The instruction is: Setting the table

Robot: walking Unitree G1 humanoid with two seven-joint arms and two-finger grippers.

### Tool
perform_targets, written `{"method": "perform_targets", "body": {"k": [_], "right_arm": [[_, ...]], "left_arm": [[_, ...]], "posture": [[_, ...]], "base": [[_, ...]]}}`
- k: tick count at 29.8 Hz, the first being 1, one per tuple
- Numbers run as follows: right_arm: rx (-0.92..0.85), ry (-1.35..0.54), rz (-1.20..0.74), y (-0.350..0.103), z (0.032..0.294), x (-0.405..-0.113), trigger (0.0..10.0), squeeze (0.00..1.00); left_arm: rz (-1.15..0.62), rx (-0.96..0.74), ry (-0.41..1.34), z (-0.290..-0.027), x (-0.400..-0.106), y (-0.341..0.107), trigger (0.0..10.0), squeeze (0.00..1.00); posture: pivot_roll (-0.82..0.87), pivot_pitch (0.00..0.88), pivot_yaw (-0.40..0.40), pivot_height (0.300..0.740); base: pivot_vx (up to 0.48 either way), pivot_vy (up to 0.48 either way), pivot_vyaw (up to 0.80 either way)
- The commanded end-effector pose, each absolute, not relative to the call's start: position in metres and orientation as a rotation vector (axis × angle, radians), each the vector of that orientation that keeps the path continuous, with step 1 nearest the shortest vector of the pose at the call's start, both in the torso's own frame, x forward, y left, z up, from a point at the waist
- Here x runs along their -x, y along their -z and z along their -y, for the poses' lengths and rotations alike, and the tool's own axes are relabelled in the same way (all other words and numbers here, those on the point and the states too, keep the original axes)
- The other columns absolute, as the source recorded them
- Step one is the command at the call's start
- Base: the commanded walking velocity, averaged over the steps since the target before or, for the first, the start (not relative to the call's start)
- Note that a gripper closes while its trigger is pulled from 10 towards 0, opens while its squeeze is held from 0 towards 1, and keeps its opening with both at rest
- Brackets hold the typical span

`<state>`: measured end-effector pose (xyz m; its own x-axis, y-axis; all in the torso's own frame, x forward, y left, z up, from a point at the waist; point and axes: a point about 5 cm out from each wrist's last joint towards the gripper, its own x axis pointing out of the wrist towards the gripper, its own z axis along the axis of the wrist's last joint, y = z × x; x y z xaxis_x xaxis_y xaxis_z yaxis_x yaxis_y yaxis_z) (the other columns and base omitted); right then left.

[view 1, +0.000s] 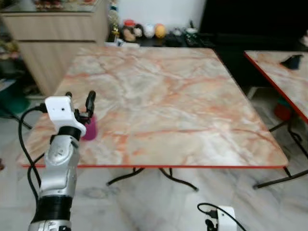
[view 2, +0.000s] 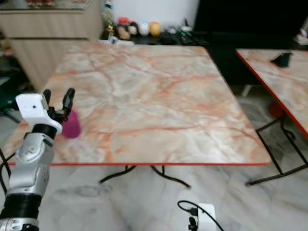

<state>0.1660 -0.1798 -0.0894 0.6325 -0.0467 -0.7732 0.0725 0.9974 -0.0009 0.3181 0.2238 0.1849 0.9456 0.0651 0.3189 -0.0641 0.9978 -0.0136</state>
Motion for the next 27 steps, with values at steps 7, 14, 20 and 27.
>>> {"method": "perform_targets", "body": {"k": [7, 14, 20, 27], "right_arm": [[-0.02, 0.08, -0.894, 0.091, 0.186, -0.161, 10.0, 0.0], [-0.02, 0.078, -0.892, 0.091, 0.186, -0.162, 10.0, 0.0], [-0.018, 0.076, -0.894, 0.091, 0.186, -0.162, 10.0, 0.0], [-0.01, 0.066, -0.903, 0.091, 0.186, -0.161, 10.0, 0.0]], "left_arm": [[0.369, 0.016, -0.024, -0.212, -0.32, -0.196, 10.0, 0.0], [0.381, 0.011, -0.01, -0.209, -0.321, -0.203, 10.0, 0.0], [0.354, 0.009, 0.009, -0.206, -0.322, -0.202, 10.0, 0.0], [0.262, -0.001, 0.037, -0.201, -0.333, -0.213, 10.0, 0.0]], "posture": [[0.11, 0.0, -0.03, 0.74], [0.11, 0.0, -0.029, 0.74], [0.11, 0.0, -0.029, 0.74], [0.12, 0.0, -0.029, 0.74]], "base": [[0.0, 0.117, 0.0], [0.0, 0.0, 0.0], [0.0, 0.0, 0.0], [0.0, 0.0, 0.0]]}}
